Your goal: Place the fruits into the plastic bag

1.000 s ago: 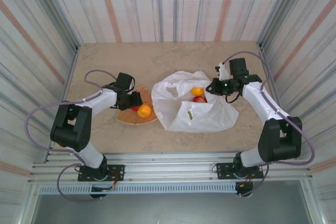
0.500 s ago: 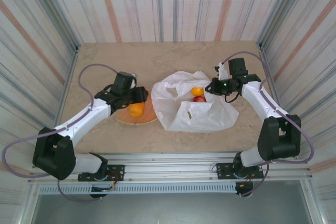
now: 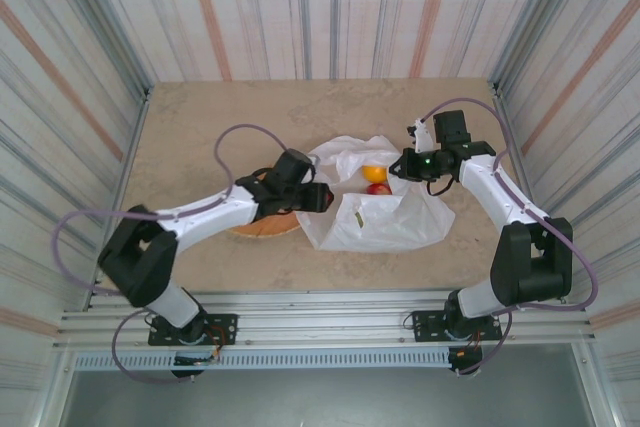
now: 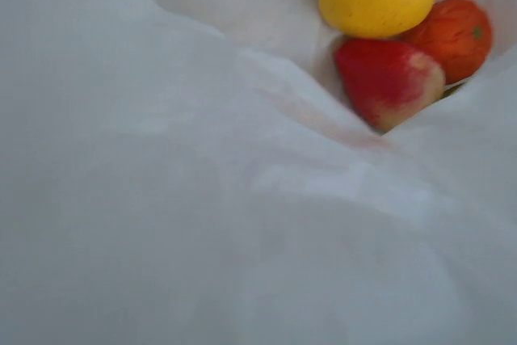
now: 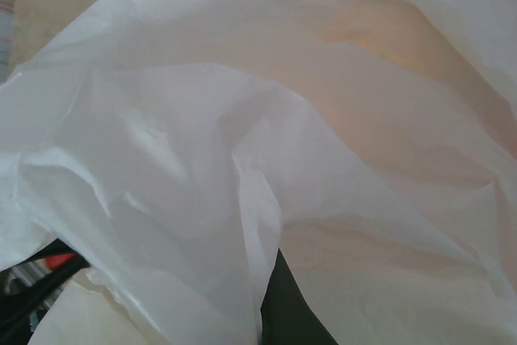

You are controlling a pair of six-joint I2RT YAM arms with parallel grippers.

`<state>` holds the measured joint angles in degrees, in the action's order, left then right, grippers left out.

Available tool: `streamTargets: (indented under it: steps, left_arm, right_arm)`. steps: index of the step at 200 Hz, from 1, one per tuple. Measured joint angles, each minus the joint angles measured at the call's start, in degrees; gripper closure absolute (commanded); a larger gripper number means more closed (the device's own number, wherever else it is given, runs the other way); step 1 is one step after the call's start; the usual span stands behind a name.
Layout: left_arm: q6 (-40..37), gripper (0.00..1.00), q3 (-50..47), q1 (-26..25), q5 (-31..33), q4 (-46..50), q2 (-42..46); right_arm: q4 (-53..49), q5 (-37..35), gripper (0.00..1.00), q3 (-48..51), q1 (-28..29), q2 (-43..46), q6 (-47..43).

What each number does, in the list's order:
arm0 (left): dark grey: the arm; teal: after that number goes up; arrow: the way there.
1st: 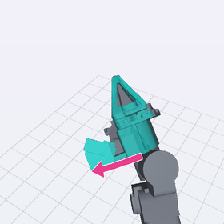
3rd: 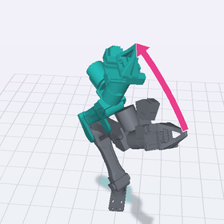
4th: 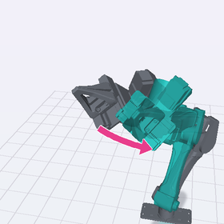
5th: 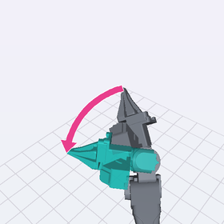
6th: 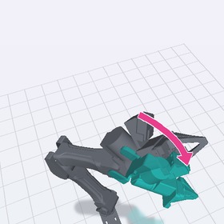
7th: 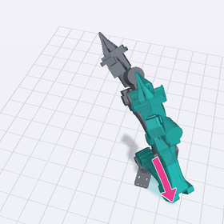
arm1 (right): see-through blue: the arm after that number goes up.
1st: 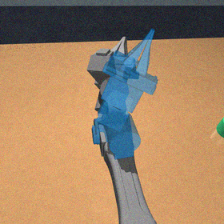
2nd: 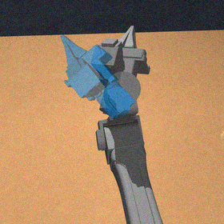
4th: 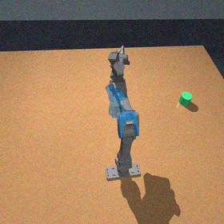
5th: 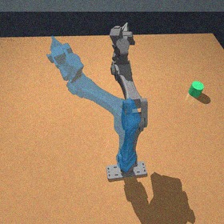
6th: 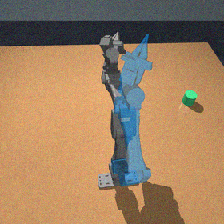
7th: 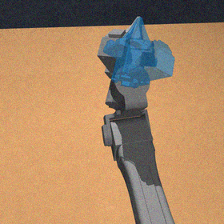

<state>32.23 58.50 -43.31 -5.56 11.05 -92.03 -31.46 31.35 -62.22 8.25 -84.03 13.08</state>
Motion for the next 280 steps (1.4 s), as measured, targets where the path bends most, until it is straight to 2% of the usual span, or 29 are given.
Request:
streamTargets:
  steps: [63,110,180,240,280]
  left_arm:
    - [0.9,0.36,12.8,-2.6,-0.5,-1.1,-13.2]
    - [2.6,0.28,15.7,-2.6,2.5,-1.6,-17.3]
    - [2.5,0.19,15.8,-2.6,2.7,-1.7,-16.5]
    - [2.0,0.16,13.2,-2.5,2.7,-1.8,-10.4]
    - [0.5,0.16,8.1,-2.4,2.1,-1.7,-5.1]
  right_arm:
    - [-0.1,0.0,1.00,0.7,0.1,0.0,0.0]
    - [0.0,0.0,1.00,0.8,0.2,0.0,0.0]
    - [0.0,0.0,1.00,1.5,0.2,0.0,0.0]
    - [0.2,0.0,1.00,1.5,0.2,0.0,0.0]
    - [0.2,0.0,1.00,1.5,0.2,0.0,0.0]
